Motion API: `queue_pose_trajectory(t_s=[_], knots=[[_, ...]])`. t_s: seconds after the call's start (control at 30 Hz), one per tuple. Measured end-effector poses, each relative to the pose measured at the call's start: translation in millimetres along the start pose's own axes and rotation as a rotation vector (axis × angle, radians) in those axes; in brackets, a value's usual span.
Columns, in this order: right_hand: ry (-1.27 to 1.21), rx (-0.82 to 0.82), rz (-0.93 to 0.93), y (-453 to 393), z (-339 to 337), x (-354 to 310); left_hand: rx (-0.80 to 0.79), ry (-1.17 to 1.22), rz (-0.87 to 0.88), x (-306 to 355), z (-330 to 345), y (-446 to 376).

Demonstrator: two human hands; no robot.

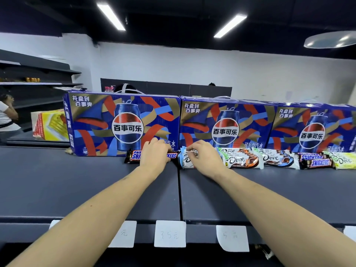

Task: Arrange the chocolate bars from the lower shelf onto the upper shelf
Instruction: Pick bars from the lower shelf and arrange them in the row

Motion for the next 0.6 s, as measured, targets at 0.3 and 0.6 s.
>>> queue_pose_trajectory(t_s=[0.3,0.6], knots=[[0.019,0.023,0.013,8.2,-10.5,-7.6,0.039,0.000,0.018,3.0,0.0,-2.7],[0.026,-0.021,0.066,31.4,-13.3,-19.2,0.026,-0.015,-0.006,-6.6,-17.3,11.3]])
Point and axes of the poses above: each hand's wrist, its own y-axis away from the middle knuckle, its own z-axis out of the palm, x = y × z, the point moved 5 cm from there along -y, towards the middle knuckle, and after that the axes turned 11 degrees about y, right-handed, at the moved point
